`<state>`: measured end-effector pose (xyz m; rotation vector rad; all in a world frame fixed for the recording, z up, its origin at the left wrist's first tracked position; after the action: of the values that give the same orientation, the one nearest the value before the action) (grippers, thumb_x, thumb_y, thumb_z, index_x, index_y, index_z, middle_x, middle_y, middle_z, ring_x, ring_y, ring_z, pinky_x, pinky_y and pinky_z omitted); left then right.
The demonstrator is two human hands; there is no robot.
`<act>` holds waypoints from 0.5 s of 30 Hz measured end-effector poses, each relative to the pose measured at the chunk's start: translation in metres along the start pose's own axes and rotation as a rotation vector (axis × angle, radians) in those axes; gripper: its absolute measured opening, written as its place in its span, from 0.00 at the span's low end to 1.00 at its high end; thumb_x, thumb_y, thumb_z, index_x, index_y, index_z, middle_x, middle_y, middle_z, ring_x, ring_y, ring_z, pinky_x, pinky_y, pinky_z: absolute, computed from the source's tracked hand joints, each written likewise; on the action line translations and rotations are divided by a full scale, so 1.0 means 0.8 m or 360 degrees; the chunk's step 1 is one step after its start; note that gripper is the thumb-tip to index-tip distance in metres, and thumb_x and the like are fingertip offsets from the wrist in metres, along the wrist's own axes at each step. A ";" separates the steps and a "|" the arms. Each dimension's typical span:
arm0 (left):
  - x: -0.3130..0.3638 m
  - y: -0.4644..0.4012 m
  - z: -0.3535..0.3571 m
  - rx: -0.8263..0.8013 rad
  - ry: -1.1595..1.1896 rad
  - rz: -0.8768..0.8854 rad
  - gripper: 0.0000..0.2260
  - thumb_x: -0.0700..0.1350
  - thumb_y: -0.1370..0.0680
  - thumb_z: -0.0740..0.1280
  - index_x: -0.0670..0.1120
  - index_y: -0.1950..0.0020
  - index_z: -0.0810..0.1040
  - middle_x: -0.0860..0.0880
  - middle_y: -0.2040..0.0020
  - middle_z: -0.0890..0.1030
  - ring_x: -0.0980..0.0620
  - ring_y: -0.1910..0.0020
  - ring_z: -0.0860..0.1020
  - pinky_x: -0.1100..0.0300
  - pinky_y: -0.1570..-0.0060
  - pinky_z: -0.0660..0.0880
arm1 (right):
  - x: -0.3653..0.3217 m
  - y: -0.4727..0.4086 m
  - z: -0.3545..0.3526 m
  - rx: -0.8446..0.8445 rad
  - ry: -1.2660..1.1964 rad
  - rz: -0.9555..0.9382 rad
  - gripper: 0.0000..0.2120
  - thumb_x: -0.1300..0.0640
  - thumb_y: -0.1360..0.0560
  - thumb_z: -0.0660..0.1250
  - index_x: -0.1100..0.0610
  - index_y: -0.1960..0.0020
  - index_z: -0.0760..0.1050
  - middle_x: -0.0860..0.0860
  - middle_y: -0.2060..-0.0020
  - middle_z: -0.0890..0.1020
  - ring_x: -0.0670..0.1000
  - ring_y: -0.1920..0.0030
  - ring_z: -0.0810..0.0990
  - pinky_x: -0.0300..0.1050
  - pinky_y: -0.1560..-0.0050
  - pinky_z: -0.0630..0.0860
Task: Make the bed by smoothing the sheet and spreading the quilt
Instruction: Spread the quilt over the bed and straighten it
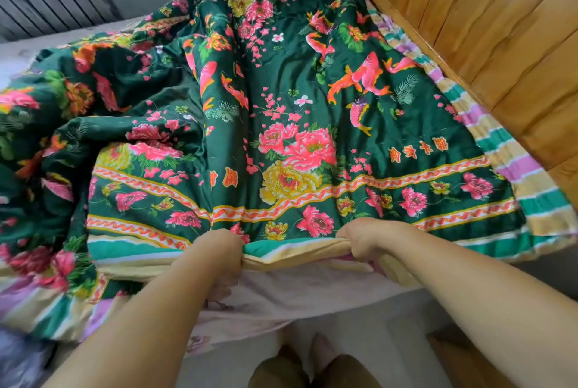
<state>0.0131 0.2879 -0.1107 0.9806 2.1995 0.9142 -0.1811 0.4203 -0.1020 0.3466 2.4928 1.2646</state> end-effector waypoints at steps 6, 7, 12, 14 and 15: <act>0.013 0.007 0.037 -0.0123 0.0163 0.0109 0.22 0.44 0.28 0.68 0.48 0.34 0.71 0.46 0.37 0.76 0.44 0.39 0.75 0.53 0.41 0.73 | -0.002 -0.015 0.037 -0.0171 0.0089 -0.0016 0.14 0.62 0.28 0.69 0.56 0.43 0.73 0.56 0.43 0.78 0.57 0.45 0.77 0.45 0.56 0.72; 0.014 0.009 0.044 -0.0149 0.0254 0.0125 0.26 0.44 0.28 0.69 0.48 0.31 0.68 0.46 0.34 0.74 0.45 0.36 0.73 0.53 0.39 0.72 | -0.002 -0.018 0.046 -0.0226 0.0100 -0.0019 0.21 0.58 0.28 0.71 0.56 0.37 0.72 0.55 0.38 0.76 0.57 0.40 0.76 0.44 0.51 0.72; -0.002 0.023 0.039 0.0001 0.0631 0.0107 0.33 0.41 0.26 0.66 0.49 0.23 0.56 0.45 0.29 0.68 0.45 0.33 0.71 0.53 0.36 0.70 | -0.005 -0.019 0.038 -0.0101 -0.0115 -0.0038 0.23 0.52 0.26 0.70 0.53 0.33 0.72 0.51 0.34 0.74 0.53 0.36 0.73 0.43 0.39 0.70; -0.016 0.033 0.030 0.0107 0.0721 0.0056 0.30 0.39 0.24 0.63 0.49 0.24 0.57 0.46 0.28 0.68 0.45 0.34 0.72 0.54 0.37 0.71 | -0.013 -0.017 0.020 -0.0040 -0.0168 -0.0058 0.19 0.53 0.25 0.69 0.53 0.34 0.74 0.51 0.36 0.76 0.52 0.37 0.75 0.43 0.41 0.71; -0.023 0.037 0.028 0.0138 0.0764 0.0032 0.30 0.39 0.24 0.63 0.50 0.24 0.58 0.46 0.28 0.68 0.45 0.34 0.72 0.54 0.38 0.72 | -0.017 -0.016 0.011 -0.0021 -0.0196 -0.0072 0.18 0.53 0.24 0.68 0.53 0.35 0.75 0.50 0.37 0.76 0.52 0.38 0.75 0.42 0.42 0.71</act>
<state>0.0517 0.2960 -0.0980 0.8912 2.6475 1.1681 -0.1659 0.4144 -0.1144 0.3516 2.3749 1.2039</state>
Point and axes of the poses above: each hand's wrist, its own y-axis away from the middle knuckle, its own z-axis out of the palm, x = y × z, the point moved 4 cm from there along -y, towards the middle knuckle
